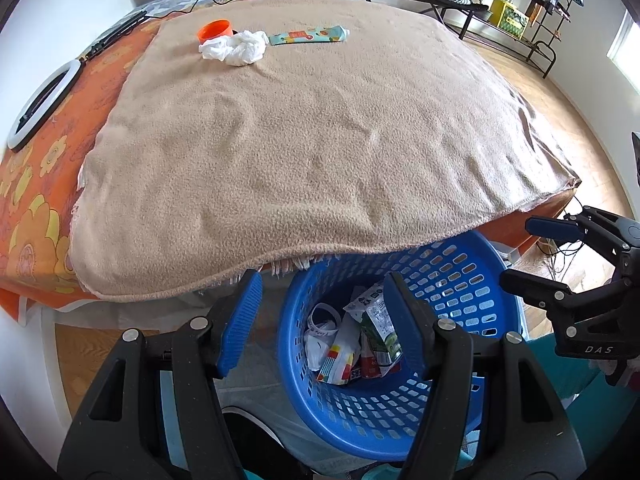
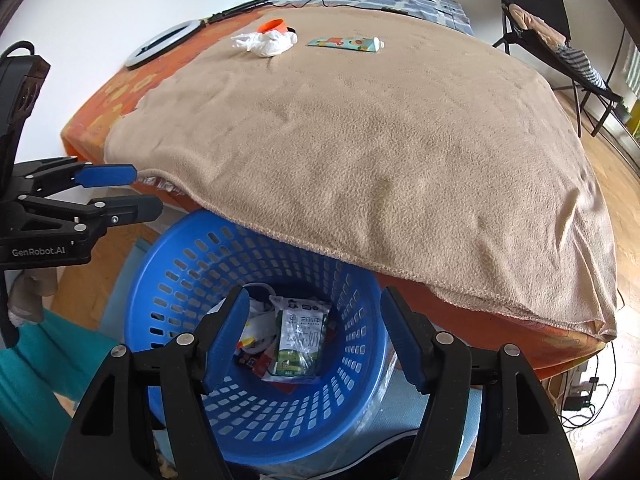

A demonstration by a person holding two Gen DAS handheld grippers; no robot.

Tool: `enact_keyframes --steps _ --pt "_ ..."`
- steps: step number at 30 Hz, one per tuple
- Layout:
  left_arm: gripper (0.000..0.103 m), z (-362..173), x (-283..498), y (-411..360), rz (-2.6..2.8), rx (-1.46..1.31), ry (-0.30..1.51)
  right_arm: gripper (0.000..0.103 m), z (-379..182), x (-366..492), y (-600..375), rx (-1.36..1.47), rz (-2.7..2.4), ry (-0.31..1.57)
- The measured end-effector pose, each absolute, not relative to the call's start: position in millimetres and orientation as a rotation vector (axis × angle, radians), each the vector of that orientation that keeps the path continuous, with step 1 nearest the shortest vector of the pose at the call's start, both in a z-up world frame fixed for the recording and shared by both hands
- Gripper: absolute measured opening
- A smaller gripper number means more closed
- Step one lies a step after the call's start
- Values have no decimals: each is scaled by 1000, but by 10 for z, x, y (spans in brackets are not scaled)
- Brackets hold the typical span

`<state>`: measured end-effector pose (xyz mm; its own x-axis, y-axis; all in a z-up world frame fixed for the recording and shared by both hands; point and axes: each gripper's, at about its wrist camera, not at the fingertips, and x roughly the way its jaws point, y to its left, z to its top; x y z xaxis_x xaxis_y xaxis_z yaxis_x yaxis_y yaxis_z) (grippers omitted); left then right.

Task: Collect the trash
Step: 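Move both tools back over the blanket toward the tissue and juice pouch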

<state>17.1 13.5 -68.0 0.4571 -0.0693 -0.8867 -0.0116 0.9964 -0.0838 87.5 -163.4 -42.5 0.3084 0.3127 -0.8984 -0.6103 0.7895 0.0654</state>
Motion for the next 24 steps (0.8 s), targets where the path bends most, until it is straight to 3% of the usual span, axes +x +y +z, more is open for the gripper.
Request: enact_keyframes --steps 11,24 --pt "65 -464 471 297 -19 -106 1068 68 -287 1213 -1598 -221 646 1110" --pt "65 -217 980 657 43 -130 1008 68 168 1925 -1394 -190 694 911"
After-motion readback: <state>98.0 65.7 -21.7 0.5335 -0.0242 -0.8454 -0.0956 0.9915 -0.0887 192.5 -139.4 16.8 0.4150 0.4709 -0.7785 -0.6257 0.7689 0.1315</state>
